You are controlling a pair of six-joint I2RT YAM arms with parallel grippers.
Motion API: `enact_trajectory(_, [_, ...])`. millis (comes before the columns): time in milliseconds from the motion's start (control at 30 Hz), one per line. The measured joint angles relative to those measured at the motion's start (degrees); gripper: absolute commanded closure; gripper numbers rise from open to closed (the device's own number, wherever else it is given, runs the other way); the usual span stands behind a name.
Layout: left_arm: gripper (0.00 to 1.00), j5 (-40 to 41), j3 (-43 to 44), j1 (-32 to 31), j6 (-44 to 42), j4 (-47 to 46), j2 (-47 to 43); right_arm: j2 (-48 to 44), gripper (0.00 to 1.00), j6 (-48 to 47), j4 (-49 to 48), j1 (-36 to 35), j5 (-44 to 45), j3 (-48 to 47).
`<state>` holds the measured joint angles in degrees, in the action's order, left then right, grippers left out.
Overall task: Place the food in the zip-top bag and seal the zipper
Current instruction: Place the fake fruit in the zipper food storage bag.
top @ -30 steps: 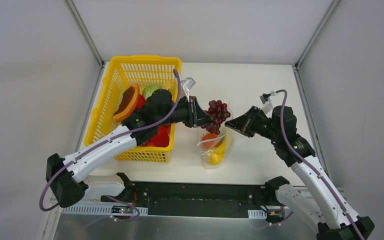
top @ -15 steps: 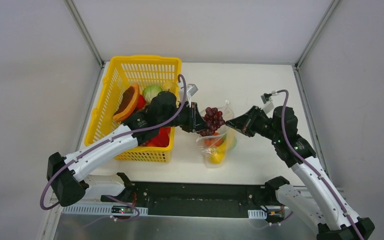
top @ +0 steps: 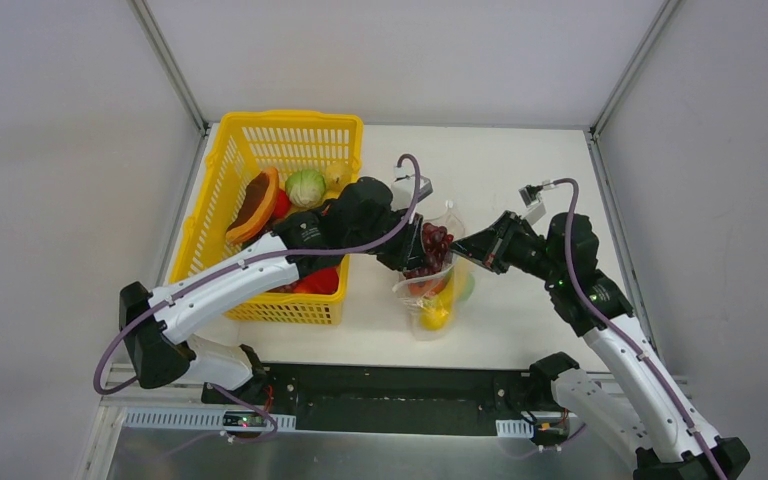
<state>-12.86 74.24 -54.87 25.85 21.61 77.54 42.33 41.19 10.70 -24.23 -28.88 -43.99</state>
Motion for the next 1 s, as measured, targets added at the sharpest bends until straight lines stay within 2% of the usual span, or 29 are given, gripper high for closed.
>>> enact_trajectory(133, [0.88,0.5,3.0,-1.5,-3.3,3.7,1.3,0.2,0.99,0.0,-0.1,0.0,-0.5,0.1])
enact_trajectory(300, [0.79,2.0,4.8,-1.8,-5.7,6.9,3.1,0.3,0.99,0.0,-0.2,0.0,-0.5,0.7])
enact_trajectory(400, [0.64,3.0,5.0,-1.8,-6.0,8.0,3.8,0.3,0.99,0.0,-0.3,0.0,-0.5,0.7])
enact_trajectory(500, [0.60,4.2,5.0,-1.8,-6.1,8.4,4.0,0.2,0.99,0.0,-0.4,0.0,-0.5,0.7])
enact_trajectory(767, [0.34,4.4,5.1,-1.8,-6.0,7.3,4.0,-0.7,0.99,0.3,-2.2,0.0,-0.7,1.5])
enact_trajectory(1000, [0.27,4.4,5.1,-1.8,-6.1,5.5,1.7,-1.0,0.99,1.2,-2.8,0.0,-0.4,3.1])
